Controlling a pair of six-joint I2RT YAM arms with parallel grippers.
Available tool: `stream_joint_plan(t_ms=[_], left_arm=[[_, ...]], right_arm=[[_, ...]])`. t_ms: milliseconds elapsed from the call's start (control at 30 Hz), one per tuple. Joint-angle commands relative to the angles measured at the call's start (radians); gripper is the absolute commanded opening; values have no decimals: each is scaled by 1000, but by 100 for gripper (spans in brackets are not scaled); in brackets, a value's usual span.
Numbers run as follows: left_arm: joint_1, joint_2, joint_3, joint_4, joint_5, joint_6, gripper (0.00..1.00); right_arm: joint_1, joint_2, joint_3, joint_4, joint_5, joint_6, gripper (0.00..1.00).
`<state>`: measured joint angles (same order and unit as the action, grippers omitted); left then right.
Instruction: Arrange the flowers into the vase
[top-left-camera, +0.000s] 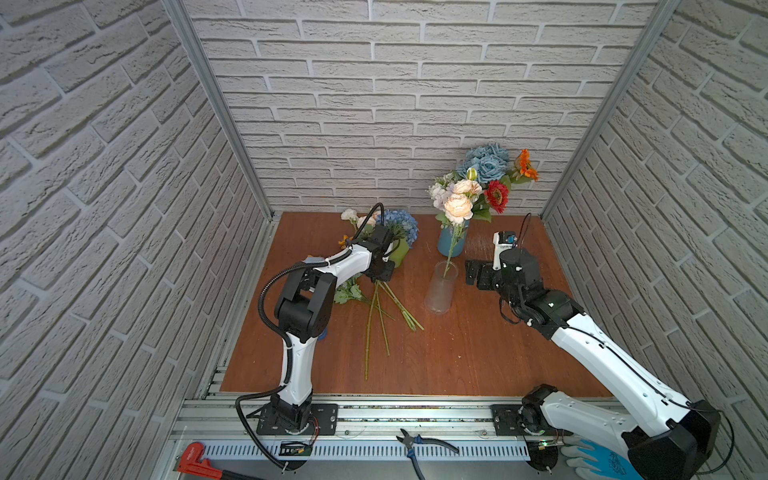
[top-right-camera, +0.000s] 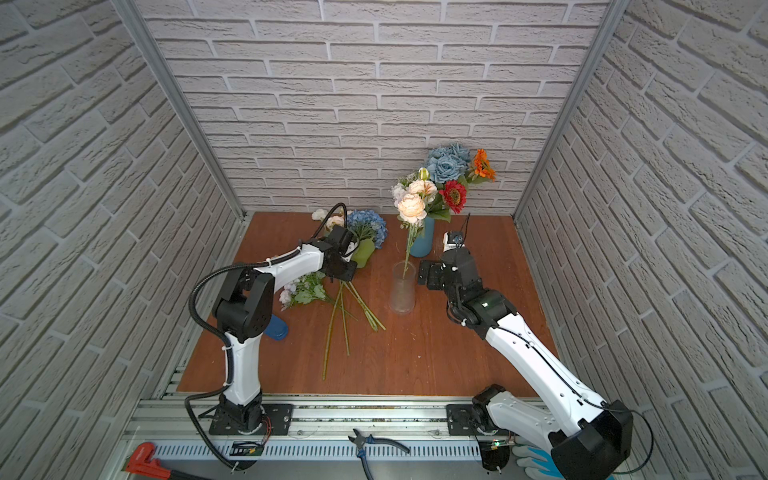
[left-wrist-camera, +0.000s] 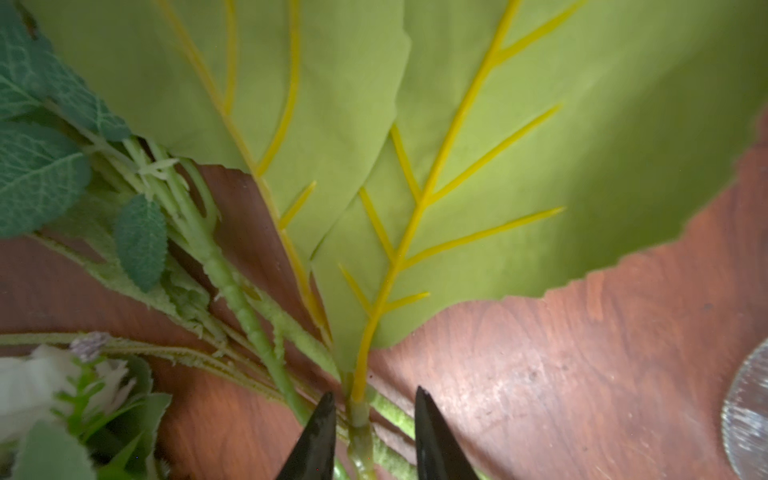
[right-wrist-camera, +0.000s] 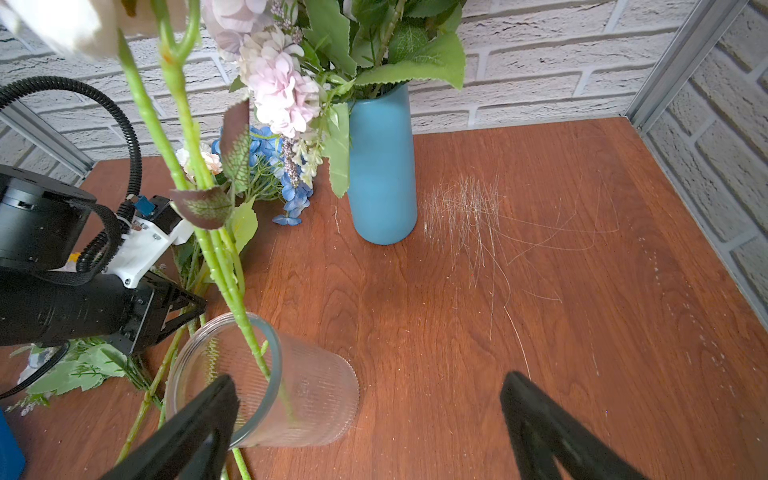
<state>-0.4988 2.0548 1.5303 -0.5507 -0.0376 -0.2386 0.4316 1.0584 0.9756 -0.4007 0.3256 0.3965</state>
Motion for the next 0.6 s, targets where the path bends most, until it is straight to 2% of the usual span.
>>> stream_joint_plan(t_ms=[0,333,567], left_arm=[[-10,13,-2,-28,-19,13,33],[-18,48,6,-45,-20,8,32],[-17,40,9,-42,-38,10,38]], right_arm=[[-4,3,-8,30,18,5,100],[-4,-9,-9,21,24,2,100],[-4,-21,-17,16,40,1,100]])
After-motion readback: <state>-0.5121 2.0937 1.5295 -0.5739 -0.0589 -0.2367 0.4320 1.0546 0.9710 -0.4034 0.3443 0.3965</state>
